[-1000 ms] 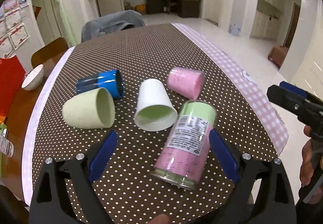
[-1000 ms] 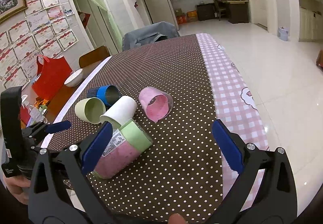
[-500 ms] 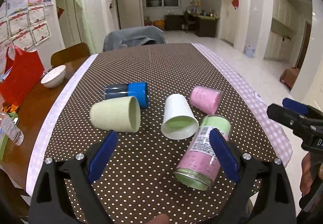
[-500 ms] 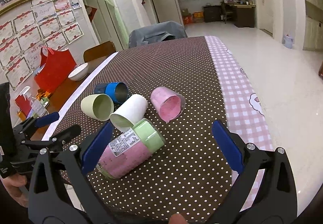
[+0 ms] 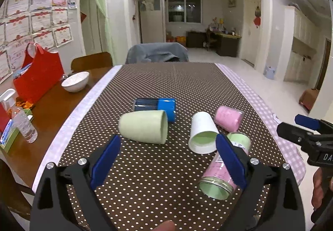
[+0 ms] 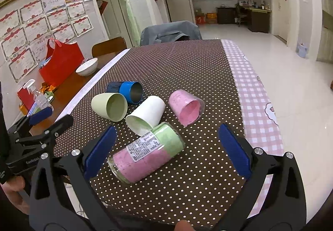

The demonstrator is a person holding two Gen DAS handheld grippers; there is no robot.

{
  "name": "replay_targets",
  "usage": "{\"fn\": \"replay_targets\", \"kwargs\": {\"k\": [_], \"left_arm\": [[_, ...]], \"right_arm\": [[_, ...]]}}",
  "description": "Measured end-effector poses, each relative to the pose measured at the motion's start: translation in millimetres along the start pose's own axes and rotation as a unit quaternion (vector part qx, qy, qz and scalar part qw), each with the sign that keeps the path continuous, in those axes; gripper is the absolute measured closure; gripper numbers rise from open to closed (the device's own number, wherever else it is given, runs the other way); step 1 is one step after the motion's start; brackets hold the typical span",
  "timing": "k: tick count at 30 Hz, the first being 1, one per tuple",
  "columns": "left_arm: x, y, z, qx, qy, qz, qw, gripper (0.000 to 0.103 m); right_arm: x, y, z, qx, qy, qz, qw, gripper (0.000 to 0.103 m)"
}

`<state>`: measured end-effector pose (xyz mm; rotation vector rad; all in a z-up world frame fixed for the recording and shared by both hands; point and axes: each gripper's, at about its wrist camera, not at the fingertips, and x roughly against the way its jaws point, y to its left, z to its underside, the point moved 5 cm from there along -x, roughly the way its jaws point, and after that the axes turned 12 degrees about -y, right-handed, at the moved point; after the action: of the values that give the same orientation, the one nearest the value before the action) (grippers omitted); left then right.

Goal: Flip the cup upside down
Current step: 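Lower the canister onto the table and open the left tool, then move the right tool onto the lying canister and close on it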

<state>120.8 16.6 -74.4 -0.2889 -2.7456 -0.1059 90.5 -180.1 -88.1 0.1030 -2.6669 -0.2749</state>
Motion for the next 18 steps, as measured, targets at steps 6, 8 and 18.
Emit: {"fn": "replay_targets", "kwargs": {"k": [6,8,18], "left_arm": [[10.3,14.3,1.7,0.009,-0.019,-0.022,0.9995,0.012],[10.2,18.5,3.6,0.014,-0.021,-0.026,0.9993,0.012],[7.5,38.0,18.0,0.029,-0.020,-0.043,0.9985,0.012]], "right_arm": [[-7.7,9.4,4.4,-0.002,0.022,-0.012,1.000,0.006],[-11.7,10.6,7.0,-0.004,0.033,-0.010,0.999,0.006],[-38.7,12.1,29.2,-0.077,0.115,-0.039,0.990,0.006]]}}
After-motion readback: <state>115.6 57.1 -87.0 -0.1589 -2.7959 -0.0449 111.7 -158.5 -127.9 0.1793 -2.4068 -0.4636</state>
